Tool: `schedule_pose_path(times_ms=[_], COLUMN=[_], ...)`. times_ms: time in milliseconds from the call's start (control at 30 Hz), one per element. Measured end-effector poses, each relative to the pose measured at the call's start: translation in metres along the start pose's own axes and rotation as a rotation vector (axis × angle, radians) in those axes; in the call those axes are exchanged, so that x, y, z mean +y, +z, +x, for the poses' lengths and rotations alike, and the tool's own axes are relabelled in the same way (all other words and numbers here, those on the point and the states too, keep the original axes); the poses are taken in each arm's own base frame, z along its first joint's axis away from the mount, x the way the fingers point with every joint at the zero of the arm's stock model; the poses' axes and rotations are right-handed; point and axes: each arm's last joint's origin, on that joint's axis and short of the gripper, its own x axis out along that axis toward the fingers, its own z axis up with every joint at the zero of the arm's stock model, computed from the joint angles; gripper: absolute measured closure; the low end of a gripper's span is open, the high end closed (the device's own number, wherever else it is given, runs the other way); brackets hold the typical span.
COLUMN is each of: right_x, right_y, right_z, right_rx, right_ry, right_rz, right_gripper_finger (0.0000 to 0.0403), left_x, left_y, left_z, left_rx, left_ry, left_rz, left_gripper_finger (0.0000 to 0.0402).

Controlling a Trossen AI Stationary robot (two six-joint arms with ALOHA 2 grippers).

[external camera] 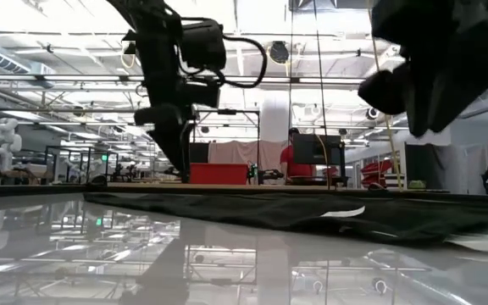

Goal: Roll towel into tight, uniform cylinder
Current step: Fold the black towel

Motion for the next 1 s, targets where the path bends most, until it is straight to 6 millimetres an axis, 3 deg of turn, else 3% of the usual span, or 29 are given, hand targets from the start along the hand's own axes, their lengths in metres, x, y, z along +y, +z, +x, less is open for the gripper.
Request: schedule_pose_path(times_ms=[133,267,567,800,1000], right_x=[-0.008,-0.015,-0.038,-0.031,-0.013], right_y=[-0.010,-0.022,-0.065,-0.072,-0.051], right_z=[0.001,0.005,0.021,0.038,0.047], right_rx=[0.065,0.124,0.241,0.080,-0.105], right_ry=[-0.024,-0.042,-0.090,0.053,0.228], right_rz=[0.029,0.055,0.175,0.309,0.363], right_gripper_finger=[0.0334,0.0334,0.0334,0.0334,0.0334], left_x=[-0.011,-0.040,-0.099,-0.102,-0.085], left_y=[0.002,0.006,-0.003,-0.018,-0.036], left_z=[-0.015,-0.017,0.008,0.021,0.027], left_rx=[-0.048,-0.052,0.089,0.194,0.312], left_ry=[-0.103,-0.276,-0.313,-0.197,-0.085], left_rz=[-0.085,-0.110,-0.050,0.008,0.166], left_gripper_finger=[0.0178,0.0171,0.0171,0.0171,0.0171])
